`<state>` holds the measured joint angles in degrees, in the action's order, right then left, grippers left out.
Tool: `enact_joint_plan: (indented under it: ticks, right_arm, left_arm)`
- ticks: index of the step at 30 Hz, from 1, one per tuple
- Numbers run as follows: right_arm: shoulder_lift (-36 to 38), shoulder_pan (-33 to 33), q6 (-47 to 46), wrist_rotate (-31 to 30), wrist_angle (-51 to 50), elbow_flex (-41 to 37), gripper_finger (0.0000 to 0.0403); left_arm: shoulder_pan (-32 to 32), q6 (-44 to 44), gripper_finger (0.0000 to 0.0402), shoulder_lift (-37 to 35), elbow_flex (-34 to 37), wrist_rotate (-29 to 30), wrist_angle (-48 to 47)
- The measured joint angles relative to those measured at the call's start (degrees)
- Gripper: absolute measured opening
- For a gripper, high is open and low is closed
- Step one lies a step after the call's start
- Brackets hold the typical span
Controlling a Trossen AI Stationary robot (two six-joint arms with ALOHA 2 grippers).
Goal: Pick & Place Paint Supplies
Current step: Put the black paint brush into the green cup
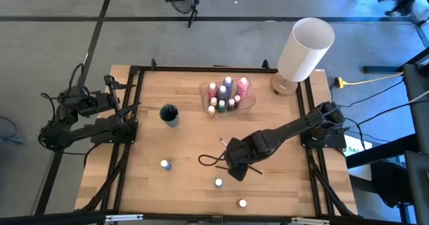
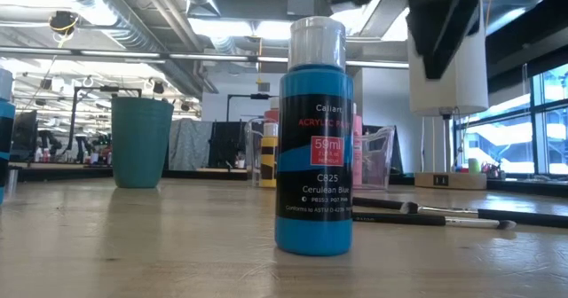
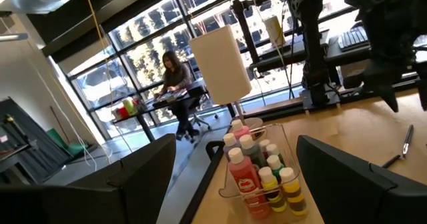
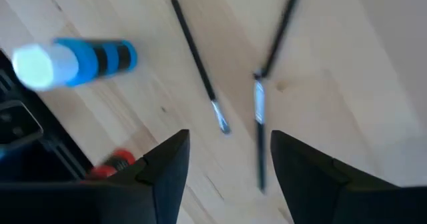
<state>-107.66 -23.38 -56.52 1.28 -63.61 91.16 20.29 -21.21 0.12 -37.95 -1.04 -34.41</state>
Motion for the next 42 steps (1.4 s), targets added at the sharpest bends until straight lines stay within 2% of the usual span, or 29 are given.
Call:
enact_joint_plan:
  ticks: [5, 9, 13, 20, 24, 42]
  right_arm:
    - [-0.02, 0.0, -1.41, 1.62, 9.29, -5.36, 0.0206]
    - [-0.02, 0.0, -4.13, 1.92, 12.47, -8.7, 0.0206]
    - [-0.02, 0.09, -5.88, 1.51, 12.48, -10.08, 0.0206]
    - [-0.5, 0.02, -7.33, -2.58, 12.74, -10.56, 0.0206]
    - [-1.12, -0.32, -7.3, -2.6, 13.1, -10.52, 0.0206]
    - [-3.89, 0.5, -4.91, -2.0, 13.33, -10.69, 0.0206]
  left_arm:
    - [0.0, 0.36, 0.0308, 0.0, 0.0, 0.02, -0.11]
    - [0.0, 0.39, 0.0308, 0.0, 0.0, 0.0, -0.11]
    - [0.0, -0.34, 0.0308, 0.0, 0.0, 0.07, -0.19]
    - [0.0, -0.95, 0.0308, 0.0, 0.0, 1.04, -0.74]
    - [0.0, -1.03, 0.0308, -0.02, 0.0, 3.1, -2.62]
    - [0.0, -1.04, 0.0308, -0.02, 0.0, 2.95, -2.9]
